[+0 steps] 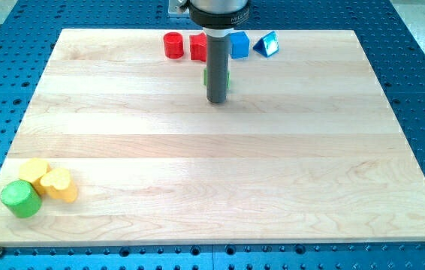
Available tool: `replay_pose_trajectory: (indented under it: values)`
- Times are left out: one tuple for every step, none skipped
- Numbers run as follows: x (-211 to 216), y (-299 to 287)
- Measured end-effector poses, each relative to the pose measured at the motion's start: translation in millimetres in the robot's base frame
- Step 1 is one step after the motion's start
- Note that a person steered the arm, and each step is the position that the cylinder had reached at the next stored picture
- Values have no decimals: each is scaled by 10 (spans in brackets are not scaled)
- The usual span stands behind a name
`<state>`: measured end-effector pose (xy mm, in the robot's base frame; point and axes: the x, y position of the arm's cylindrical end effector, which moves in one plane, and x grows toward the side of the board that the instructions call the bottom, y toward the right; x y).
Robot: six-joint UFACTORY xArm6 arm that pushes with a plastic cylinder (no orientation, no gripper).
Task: Push the green star to the bottom left of the red circle
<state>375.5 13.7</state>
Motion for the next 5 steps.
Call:
replay_pose_trajectory:
  values:
    - [-143,375]
    - [-176,671]
    - [-176,991]
    - [-433,1015]
    - [-581,338]
